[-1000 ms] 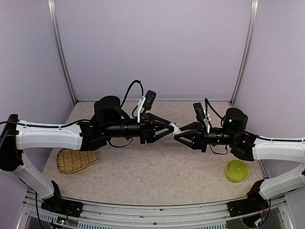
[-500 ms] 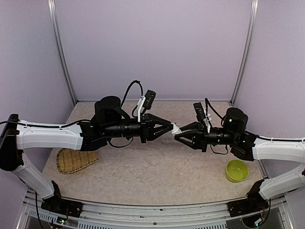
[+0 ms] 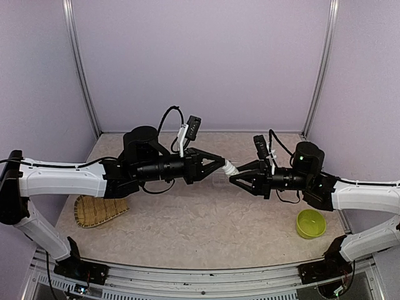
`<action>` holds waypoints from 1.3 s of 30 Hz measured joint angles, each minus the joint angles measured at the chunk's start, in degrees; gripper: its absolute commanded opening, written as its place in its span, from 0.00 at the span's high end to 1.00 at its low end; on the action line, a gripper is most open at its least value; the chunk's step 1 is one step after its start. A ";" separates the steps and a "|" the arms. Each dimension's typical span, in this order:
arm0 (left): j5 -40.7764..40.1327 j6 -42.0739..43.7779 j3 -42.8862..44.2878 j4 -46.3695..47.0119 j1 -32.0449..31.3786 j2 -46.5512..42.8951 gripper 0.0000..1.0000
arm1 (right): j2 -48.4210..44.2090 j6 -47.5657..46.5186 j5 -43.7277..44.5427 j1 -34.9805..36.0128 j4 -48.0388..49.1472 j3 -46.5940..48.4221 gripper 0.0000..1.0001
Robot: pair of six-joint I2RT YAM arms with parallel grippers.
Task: Sort the pills into containers
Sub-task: Unscrew the lid of the pill bottle from the pill bottle, then move the pill container to the center of the board.
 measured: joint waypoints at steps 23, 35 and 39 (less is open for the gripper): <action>-13.94 -1.90 -10.67 -5.38 -0.31 -5.60 0.10 | -6.67 -3.63 3.93 -0.33 -5.64 -0.61 0.97; -20.04 -0.63 -10.23 -13.38 -0.31 0.83 0.01 | -7.91 -4.79 6.62 -1.95 -7.74 -1.01 0.97; -21.73 -0.63 -7.85 -15.69 0.22 5.44 0.01 | -7.98 -5.27 9.01 -2.64 -7.61 -2.40 0.98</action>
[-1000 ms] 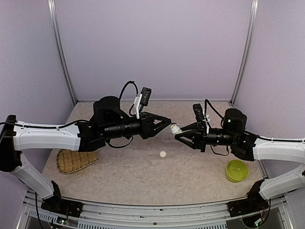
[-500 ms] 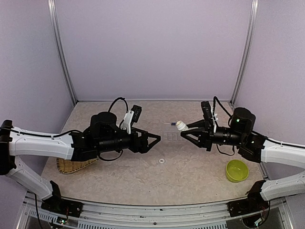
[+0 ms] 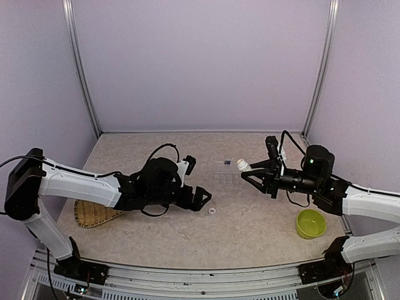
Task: Sort the pills into containers
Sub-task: Move the pill container to the center of the board.
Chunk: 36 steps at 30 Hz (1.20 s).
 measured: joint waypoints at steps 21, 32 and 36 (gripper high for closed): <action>1.51 2.01 22.51 -2.93 10.23 19.26 0.02 | 0.39 -3.43 16.26 -2.25 9.33 -10.78 0.98; -4.79 4.92 37.79 -13.49 10.75 31.21 0.07 | -2.34 -3.39 16.52 -2.78 8.24 -10.73 0.97; -6.38 5.97 39.95 -15.98 10.36 33.70 0.10 | -4.59 -3.39 16.28 -2.78 7.52 -10.73 0.96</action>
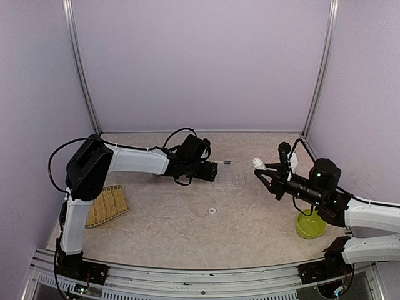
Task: Sort the pills into containers
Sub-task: Move the pill container to the center of the board.
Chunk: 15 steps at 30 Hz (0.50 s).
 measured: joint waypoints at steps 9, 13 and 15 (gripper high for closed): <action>-0.79 1.22 0.48 -2.78 -1.70 1.57 0.16 | -2.40 0.11 -0.17 0.00 -0.96 0.00 0.96; -1.03 1.36 1.03 -3.30 -2.12 2.23 0.17 | -2.47 0.26 -0.37 0.00 -1.14 0.00 0.96; -1.33 1.36 1.57 -3.87 -2.14 2.82 0.17 | -2.47 0.33 -0.55 0.00 -1.31 0.00 0.96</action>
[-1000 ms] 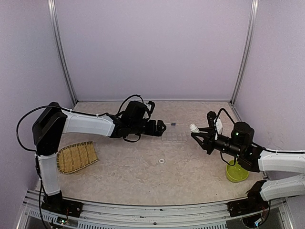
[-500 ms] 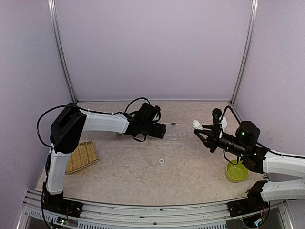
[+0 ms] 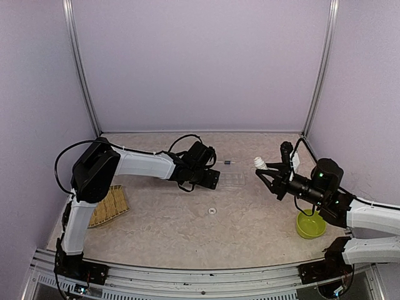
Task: Sort the pills into containers
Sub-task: Move the pill container to the center of the board.
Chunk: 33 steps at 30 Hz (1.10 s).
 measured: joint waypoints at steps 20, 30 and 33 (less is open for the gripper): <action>-0.68 0.20 2.05 -2.32 0.33 2.27 0.40 | -0.26 0.13 -0.98 0.00 -1.44 0.46 0.96; -0.04 -0.28 -6.60 -2.95 -0.15 -3.93 0.43 | -0.26 0.59 -2.03 0.00 -1.62 1.01 0.95; -0.07 -0.35 -7.82 -3.85 -0.44 -5.03 0.44 | -0.26 0.90 -2.43 0.00 -1.62 1.16 0.95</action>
